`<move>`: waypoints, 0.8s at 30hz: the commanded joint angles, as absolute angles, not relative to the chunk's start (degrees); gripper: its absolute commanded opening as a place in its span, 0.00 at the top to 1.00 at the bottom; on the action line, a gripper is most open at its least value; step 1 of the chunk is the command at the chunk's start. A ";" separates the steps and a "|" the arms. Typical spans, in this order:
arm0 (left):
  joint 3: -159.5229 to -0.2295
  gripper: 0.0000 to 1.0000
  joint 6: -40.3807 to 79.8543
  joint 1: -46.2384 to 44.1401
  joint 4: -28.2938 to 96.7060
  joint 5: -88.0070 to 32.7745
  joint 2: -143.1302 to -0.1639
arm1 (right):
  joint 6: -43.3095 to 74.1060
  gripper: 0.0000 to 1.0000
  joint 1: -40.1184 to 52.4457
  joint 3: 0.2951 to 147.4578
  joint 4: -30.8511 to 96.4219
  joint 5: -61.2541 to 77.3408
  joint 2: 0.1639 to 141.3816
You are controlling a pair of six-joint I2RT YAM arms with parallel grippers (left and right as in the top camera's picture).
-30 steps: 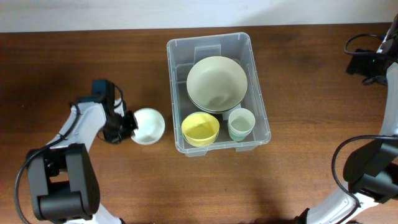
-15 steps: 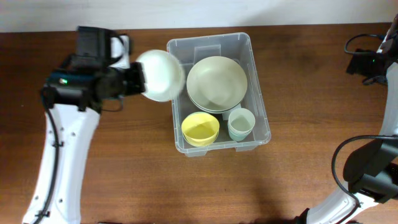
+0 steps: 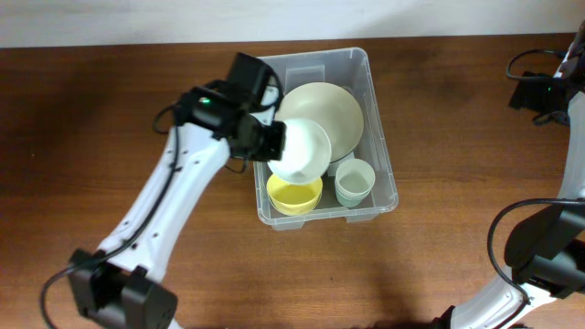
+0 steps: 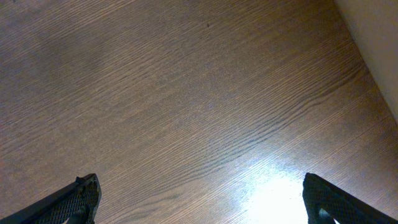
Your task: Pack container
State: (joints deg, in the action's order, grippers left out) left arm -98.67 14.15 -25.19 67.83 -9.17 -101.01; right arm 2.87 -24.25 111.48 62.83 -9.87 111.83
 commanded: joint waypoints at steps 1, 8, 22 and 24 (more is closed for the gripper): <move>-98.28 0.88 13.23 -27.31 69.21 -8.51 -103.55 | 3.31 0.01 -24.45 111.77 62.85 -10.57 112.05; -98.28 0.63 13.21 -27.70 72.10 -8.47 -104.95 | 3.31 0.01 -24.45 111.77 62.85 -10.59 112.05; -98.43 0.48 13.21 -27.75 72.44 -8.78 -104.88 | 3.31 0.01 -24.45 111.77 62.85 -10.59 112.05; -98.48 0.48 13.21 -27.75 72.36 -9.04 -104.88 | 3.31 0.01 -24.45 111.77 62.85 -10.57 112.05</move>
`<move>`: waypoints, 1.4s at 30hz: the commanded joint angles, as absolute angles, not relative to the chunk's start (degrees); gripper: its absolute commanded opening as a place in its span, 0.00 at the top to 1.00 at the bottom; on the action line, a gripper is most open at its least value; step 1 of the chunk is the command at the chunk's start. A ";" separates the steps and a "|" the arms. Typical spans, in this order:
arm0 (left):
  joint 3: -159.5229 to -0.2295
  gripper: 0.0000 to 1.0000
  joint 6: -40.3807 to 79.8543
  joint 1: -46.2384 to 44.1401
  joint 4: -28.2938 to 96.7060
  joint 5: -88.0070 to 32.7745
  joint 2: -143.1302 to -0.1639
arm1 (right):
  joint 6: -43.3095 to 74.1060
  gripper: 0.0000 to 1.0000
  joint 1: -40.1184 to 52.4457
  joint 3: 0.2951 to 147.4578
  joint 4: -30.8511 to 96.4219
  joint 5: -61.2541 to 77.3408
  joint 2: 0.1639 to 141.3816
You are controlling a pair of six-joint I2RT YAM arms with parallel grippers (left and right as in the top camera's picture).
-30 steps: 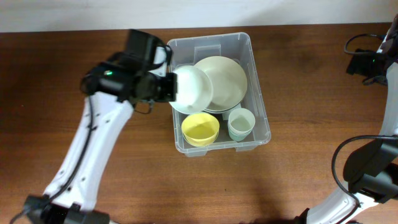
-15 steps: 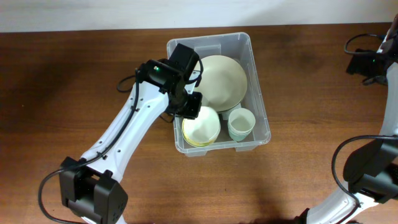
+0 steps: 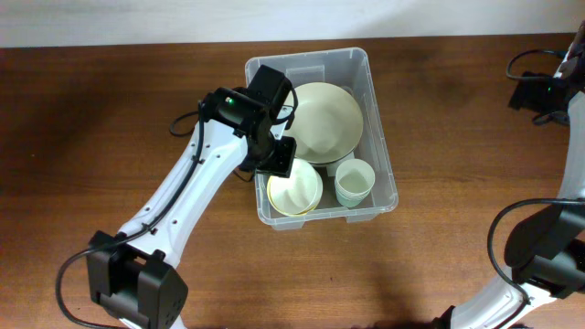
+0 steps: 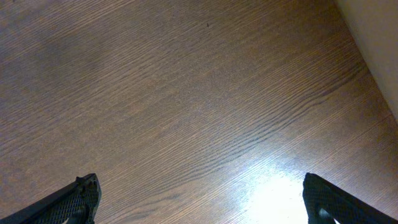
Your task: Pack container
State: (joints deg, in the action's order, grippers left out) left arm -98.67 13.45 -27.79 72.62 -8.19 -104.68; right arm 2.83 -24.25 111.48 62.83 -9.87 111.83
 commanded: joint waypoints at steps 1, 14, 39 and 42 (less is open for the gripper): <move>-98.48 0.48 13.21 -27.75 72.25 -9.76 -104.88 | 3.31 0.01 -24.45 111.77 62.85 -10.59 112.05; -98.45 0.99 13.17 -28.10 66.43 -17.41 -104.92 | 3.31 0.01 -24.45 111.77 62.85 -10.59 112.05; -98.35 0.66 18.65 -34.13 59.61 -15.68 -114.61 | 3.31 0.01 -24.45 111.77 62.85 -10.59 112.05; -98.35 0.65 18.65 -34.13 59.09 -15.66 -114.61 | 3.31 0.01 -24.45 111.77 62.85 -10.57 112.05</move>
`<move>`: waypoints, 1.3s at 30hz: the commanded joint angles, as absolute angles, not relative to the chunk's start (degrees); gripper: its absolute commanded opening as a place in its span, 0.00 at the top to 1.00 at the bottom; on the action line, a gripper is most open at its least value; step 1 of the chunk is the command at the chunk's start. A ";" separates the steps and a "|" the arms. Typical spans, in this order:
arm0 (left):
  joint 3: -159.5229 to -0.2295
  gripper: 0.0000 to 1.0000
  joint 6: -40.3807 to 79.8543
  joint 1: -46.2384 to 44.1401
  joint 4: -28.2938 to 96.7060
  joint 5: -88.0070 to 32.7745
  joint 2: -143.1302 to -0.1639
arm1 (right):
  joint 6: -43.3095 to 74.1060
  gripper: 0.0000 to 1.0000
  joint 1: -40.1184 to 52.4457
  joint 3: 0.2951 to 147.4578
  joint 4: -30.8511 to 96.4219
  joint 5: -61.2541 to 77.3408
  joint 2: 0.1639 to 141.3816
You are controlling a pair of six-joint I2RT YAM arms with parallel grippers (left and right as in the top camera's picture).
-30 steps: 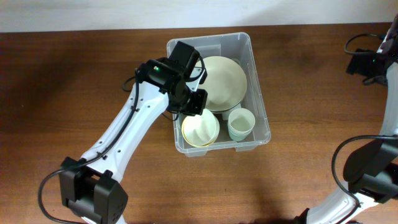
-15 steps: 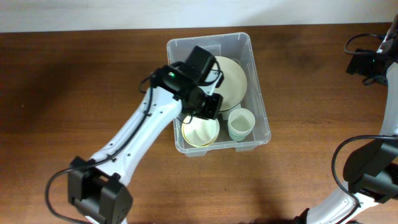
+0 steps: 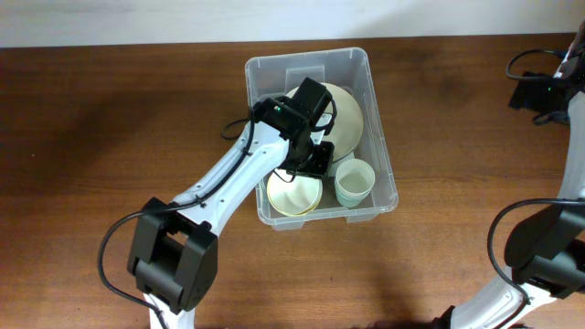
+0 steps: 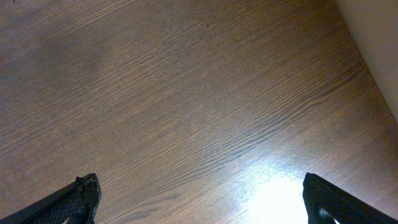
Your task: Pack container
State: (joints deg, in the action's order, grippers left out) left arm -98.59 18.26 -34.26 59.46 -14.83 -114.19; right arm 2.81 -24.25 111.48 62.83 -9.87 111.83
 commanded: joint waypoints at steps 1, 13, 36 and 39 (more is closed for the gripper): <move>-98.35 0.65 18.63 -34.13 59.11 -15.66 -114.63 | 3.31 0.01 -24.45 111.77 62.85 -10.57 112.05; -98.35 0.65 18.63 -34.13 59.09 -14.59 -116.86 | 3.31 0.01 -24.45 111.77 62.85 -10.59 112.05; -98.32 0.65 18.57 -34.15 57.89 -8.95 -119.07 | 3.31 0.01 -24.45 111.77 62.85 -10.59 112.05; -98.28 0.65 18.57 -34.35 57.91 -8.93 -119.37 | 3.31 0.01 -24.45 111.77 62.85 -10.57 112.05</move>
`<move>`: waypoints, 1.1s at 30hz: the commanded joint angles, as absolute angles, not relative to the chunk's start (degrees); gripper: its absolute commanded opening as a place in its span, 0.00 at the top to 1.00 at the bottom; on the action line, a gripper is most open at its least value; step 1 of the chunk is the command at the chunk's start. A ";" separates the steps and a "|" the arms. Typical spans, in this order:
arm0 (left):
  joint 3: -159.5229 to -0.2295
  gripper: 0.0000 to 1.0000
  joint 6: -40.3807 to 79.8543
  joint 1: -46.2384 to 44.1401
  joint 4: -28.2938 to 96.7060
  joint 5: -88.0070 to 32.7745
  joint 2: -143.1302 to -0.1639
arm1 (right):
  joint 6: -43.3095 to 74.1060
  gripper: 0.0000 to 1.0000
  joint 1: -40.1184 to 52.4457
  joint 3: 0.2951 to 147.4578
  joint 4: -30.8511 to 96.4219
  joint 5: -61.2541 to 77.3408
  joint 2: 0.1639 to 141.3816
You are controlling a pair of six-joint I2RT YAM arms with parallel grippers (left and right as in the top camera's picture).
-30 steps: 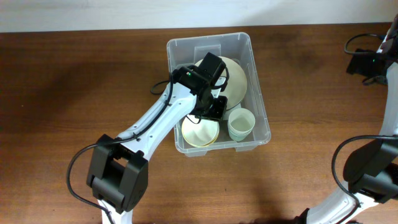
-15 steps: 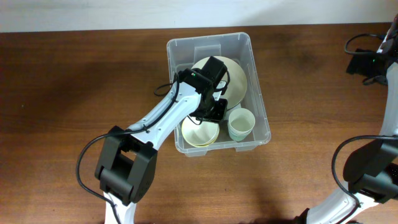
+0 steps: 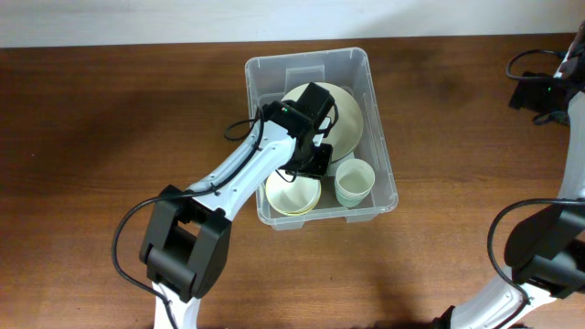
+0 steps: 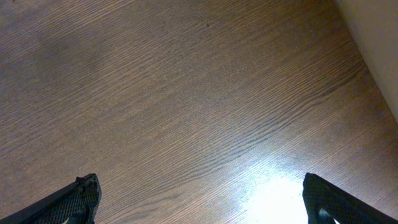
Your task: Pack container
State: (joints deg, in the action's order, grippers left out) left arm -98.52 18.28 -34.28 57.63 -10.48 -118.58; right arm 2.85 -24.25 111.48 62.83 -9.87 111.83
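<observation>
A clear plastic container (image 3: pixel 386 164) stands mid-table. Inside lie a large pale green plate (image 3: pixel 345 110) at the back, a white bowl (image 3: pixel 292 194) nested in a yellow bowl at the front left, and stacked pale cups (image 3: pixel 355 181) at the front right. My left gripper (image 3: pixel 315 157) hangs inside the container, over the plate's near edge and just beyond the white bowl's rim; it looks open and holds nothing. My right gripper (image 4: pixel 199 202) is open over bare wood, its fingertips (image 4: pixel 84 196) far apart.
The right arm (image 3: pixel 539 91) sits at the table's far right edge, next to a pale wall (image 4: pixel 373 37). The left arm reaches across the container's left wall. Brown wooden tabletop (image 3: pixel 110 137) surrounds the container.
My left gripper stays at nearly the same spot inside the container, and the arm behind it has shifted slightly. The white bowl rests unmoved in the yellow bowl. The right arm has not moved.
My left gripper first held the white bowl tilted over the container's left side. Then the bowl sat in the yellow bowl with the gripper at its far-left rim. Later the gripper was off the bowl, over the plate's near edge, where it remains.
</observation>
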 commanded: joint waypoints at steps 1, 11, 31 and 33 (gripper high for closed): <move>-98.30 0.65 18.55 -34.37 57.91 -8.91 -119.42 | 3.31 0.01 -24.45 111.77 62.85 -10.59 112.05; -106.59 0.65 17.06 -34.35 64.12 -8.91 -118.85 | 3.31 0.01 -24.45 111.77 62.85 -10.57 112.05; -111.46 0.40 17.12 -35.44 73.08 -7.73 -118.72 | 3.31 0.01 -24.45 111.77 62.85 -10.57 112.05; -111.31 0.40 17.15 -35.90 73.14 -7.68 -118.72 | 3.31 0.01 -24.45 111.77 62.85 -10.59 112.05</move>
